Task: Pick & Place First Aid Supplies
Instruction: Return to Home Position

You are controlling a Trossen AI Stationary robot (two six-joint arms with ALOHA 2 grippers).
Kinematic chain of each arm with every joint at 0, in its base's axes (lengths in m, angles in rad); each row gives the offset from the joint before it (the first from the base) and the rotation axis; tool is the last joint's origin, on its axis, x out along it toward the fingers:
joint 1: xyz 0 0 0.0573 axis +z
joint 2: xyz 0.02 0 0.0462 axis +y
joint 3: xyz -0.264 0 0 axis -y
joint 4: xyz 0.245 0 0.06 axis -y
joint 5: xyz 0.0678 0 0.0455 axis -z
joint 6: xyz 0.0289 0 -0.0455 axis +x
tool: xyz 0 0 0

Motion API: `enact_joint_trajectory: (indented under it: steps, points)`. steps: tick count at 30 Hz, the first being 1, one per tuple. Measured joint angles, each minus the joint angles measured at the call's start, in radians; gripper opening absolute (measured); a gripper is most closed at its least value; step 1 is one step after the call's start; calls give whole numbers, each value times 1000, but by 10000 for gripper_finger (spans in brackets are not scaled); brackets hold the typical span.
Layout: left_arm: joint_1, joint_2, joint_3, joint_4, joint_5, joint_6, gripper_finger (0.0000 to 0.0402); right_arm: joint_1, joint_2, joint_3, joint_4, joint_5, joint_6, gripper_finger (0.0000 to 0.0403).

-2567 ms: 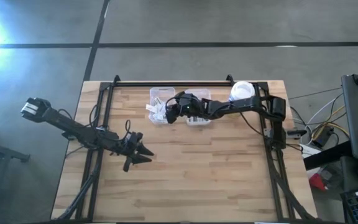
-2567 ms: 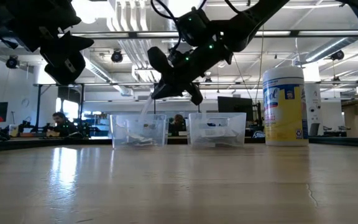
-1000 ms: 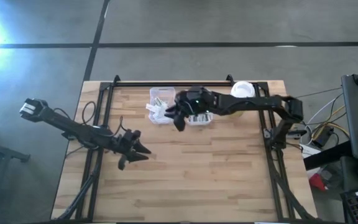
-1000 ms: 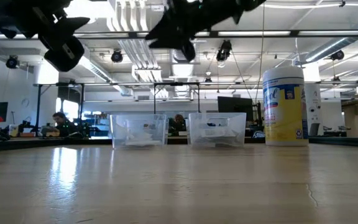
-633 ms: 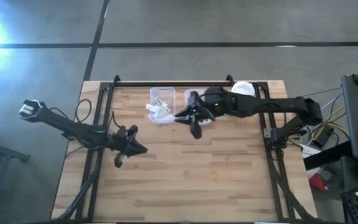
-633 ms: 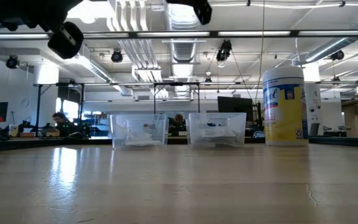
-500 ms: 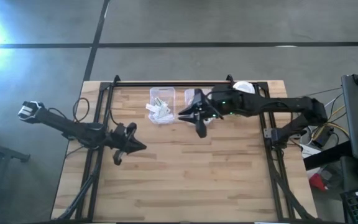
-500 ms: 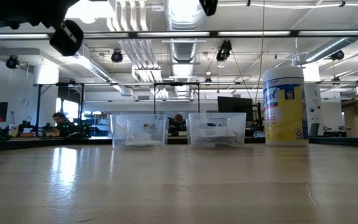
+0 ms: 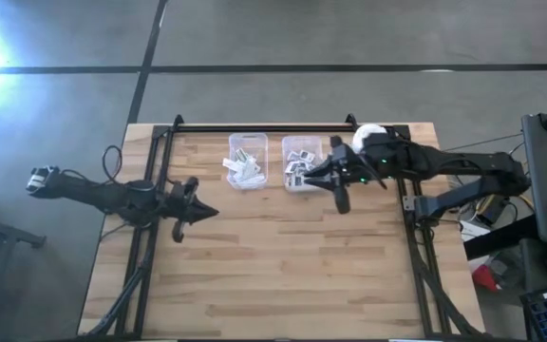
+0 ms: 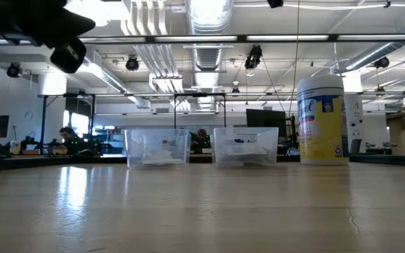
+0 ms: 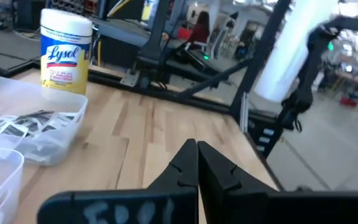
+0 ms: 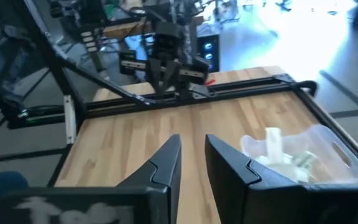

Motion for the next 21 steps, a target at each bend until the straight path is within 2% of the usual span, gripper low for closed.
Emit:
enact_joint_trajectory:
  steps: [4, 10, 21]
  points:
    - [0, -76, 0, -99, 19, 68, 0, 29, -108, -112, 33, 66, 39, 78]
    - [0, -161, -21, -182, 21, 137, 0, 77, -280, -307, 168, 73, 91, 87]
    - [-1, -292, -164, -156, 70, 165, 0, 96, -517, -548, 325, 73, 115, 83]
